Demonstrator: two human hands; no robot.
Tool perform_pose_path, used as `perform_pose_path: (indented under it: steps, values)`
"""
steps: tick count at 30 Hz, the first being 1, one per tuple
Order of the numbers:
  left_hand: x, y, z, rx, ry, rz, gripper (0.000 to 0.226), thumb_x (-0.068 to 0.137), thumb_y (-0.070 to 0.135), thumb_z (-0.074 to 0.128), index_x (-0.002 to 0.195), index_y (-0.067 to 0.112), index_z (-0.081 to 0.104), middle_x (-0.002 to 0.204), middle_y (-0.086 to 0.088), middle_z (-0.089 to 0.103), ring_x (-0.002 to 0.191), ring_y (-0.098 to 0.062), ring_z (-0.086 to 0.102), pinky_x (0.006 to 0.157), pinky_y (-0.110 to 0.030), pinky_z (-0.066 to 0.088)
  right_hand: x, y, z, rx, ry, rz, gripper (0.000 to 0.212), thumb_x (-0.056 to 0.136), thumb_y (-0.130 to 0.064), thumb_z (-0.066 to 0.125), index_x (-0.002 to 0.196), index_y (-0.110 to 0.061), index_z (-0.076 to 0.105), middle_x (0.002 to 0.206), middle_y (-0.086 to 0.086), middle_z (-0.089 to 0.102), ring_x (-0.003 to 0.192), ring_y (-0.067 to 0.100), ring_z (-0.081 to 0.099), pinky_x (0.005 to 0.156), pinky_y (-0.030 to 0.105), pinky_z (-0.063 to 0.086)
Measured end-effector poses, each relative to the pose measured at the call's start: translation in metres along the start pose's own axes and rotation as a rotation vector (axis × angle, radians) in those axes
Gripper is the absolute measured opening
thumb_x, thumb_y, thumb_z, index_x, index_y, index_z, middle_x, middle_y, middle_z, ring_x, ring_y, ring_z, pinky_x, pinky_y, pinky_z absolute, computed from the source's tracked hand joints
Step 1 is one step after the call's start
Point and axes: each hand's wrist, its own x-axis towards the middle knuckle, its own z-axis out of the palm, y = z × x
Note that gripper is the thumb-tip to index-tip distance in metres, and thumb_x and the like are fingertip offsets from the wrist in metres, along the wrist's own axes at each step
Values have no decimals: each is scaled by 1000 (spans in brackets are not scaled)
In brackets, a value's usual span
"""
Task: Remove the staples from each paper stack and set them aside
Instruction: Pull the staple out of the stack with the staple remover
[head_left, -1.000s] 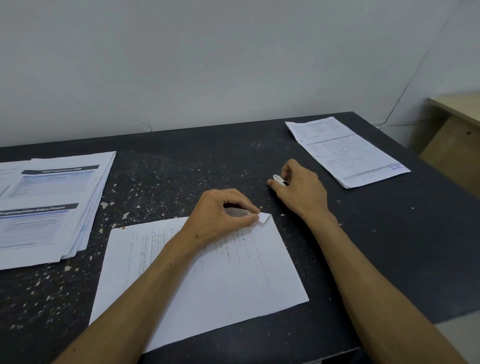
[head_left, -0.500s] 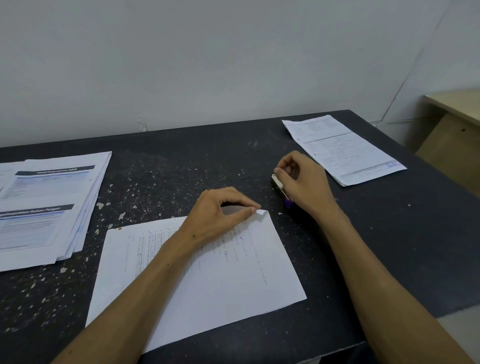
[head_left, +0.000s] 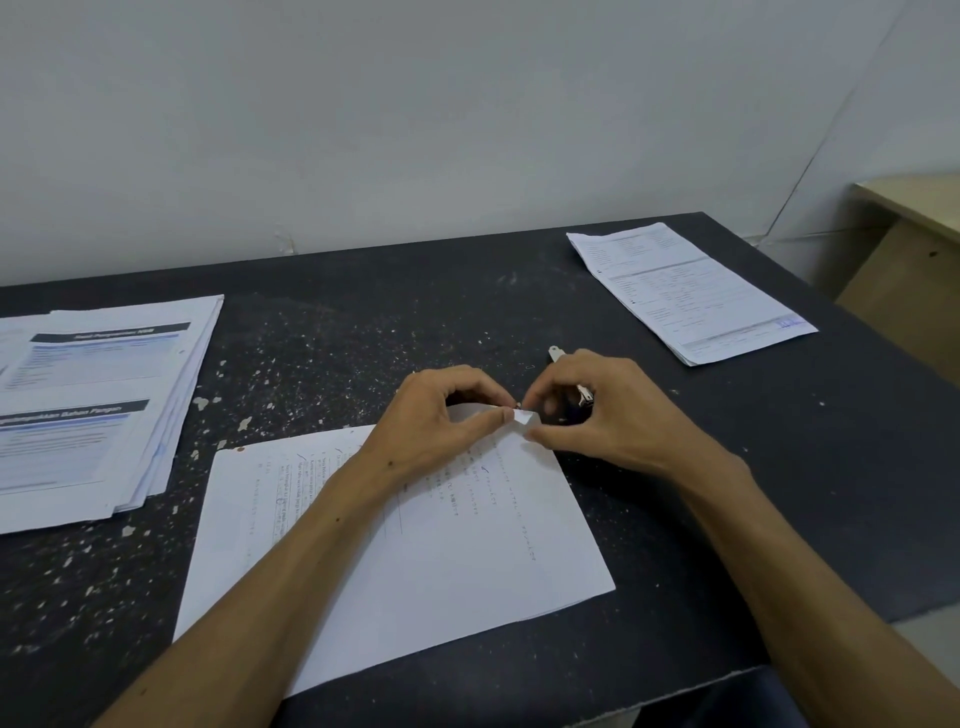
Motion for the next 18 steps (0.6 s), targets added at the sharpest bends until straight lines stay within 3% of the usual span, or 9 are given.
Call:
perform_pose_path:
  steps: [5, 10, 18]
  values:
    - [0, 1, 0, -2, 1, 6, 7, 90, 19, 80, 96, 22, 80, 93, 13, 76, 96, -6, 71, 88, -19, 54, 1, 3, 7, -43, 44, -41, 14, 83, -22, 86, 93, -28, 78, 84, -16, 69, 86, 9, 62, 74, 17, 48]
    - [0, 1, 0, -16, 4, -3, 6, 91, 19, 79, 96, 23, 80, 93, 12, 76, 96, -7, 72, 87, -19, 54, 1, 2, 12, -43, 91, -43, 12, 86, -16, 82, 94, -23, 76, 80, -16, 67, 79, 8, 62, 69, 24, 53]
    - [0, 1, 0, -28, 4, -8, 5, 91, 21, 79, 95, 24, 80, 92, 13, 76, 95, -7, 72, 87, -21, 55, 1, 3, 16, -63, 113, -61, 10, 87, -14, 81, 93, -20, 76, 81, -12, 69, 75, 7, 62, 67, 23, 52]
